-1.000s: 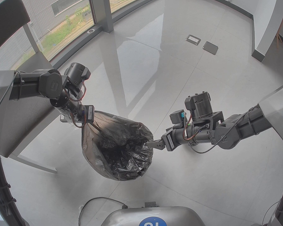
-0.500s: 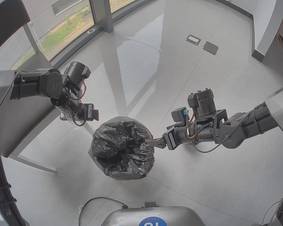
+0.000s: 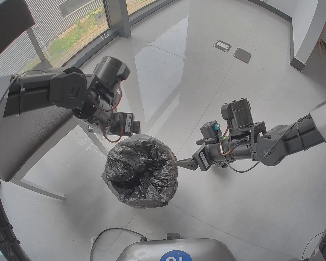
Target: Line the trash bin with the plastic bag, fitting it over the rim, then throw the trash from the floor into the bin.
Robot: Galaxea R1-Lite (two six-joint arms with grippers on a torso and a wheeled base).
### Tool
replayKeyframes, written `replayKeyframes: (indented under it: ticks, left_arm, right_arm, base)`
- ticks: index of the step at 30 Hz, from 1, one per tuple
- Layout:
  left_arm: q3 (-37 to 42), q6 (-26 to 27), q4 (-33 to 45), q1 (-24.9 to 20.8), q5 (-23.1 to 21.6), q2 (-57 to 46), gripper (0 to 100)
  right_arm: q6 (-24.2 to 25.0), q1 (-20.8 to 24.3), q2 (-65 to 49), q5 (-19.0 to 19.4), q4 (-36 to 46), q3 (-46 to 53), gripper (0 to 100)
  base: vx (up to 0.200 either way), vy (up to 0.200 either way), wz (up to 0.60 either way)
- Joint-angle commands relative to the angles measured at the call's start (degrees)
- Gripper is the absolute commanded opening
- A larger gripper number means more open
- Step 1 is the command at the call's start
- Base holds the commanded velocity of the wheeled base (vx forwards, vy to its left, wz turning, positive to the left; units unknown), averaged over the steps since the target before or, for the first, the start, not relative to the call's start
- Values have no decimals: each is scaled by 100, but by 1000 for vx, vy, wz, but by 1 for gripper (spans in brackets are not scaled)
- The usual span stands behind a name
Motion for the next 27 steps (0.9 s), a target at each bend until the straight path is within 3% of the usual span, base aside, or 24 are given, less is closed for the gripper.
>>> replayKeyframes:
  ticks: [1,9,27]
  left_arm:
    - [0,-10,7,-399,35,-339,100]
    - [-35,-63,-19,-768,61,-814,100]
    - [-334,-221,-98,-821,70,-928,100]
  right_arm:
    - [-104,-79,273,-1,161,-447,100]
    - [-113,-9,871,-1,144,-1361,100]
    - [-192,237,1873,8,108,-2662,100]
  base:
    - [0,0,0]
    - [0,0,0]
    - [0,0,0]
